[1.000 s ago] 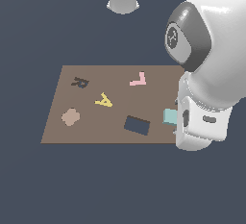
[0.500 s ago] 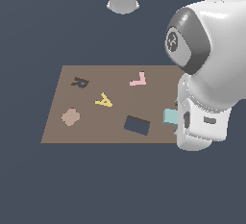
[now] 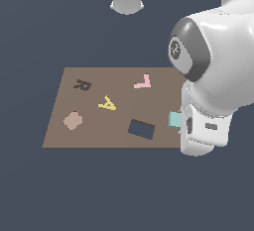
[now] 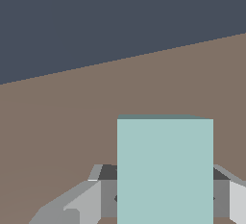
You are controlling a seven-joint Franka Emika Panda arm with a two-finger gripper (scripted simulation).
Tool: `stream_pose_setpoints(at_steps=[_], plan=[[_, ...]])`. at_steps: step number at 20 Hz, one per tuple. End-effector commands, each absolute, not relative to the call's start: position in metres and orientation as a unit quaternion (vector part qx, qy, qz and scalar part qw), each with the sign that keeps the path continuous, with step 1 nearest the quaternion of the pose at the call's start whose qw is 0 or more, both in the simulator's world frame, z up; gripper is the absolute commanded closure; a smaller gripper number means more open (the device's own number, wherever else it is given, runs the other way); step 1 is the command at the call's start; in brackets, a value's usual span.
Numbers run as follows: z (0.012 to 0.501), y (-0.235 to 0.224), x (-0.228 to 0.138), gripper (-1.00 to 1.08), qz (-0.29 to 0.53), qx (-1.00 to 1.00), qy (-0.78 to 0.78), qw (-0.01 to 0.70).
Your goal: Insert a designated object into the corresponding slot on a board.
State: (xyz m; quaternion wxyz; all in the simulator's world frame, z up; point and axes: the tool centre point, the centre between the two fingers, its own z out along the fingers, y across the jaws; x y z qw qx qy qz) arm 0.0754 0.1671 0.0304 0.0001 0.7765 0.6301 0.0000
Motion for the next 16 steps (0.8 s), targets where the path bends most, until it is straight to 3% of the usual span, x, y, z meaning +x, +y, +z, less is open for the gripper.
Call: stream_pose_setpoints(at_steps=[1, 10, 16], plan=[[0.030, 0.167, 0.075, 1.08, 0.000, 0.776, 0.630, 0.000], [0.031, 0.162, 0.076, 1.08, 0.000, 0.778, 0.629, 0.000], [0.034, 0.123, 0.083, 1.08, 0.000, 0.787, 0.617, 0.000]])
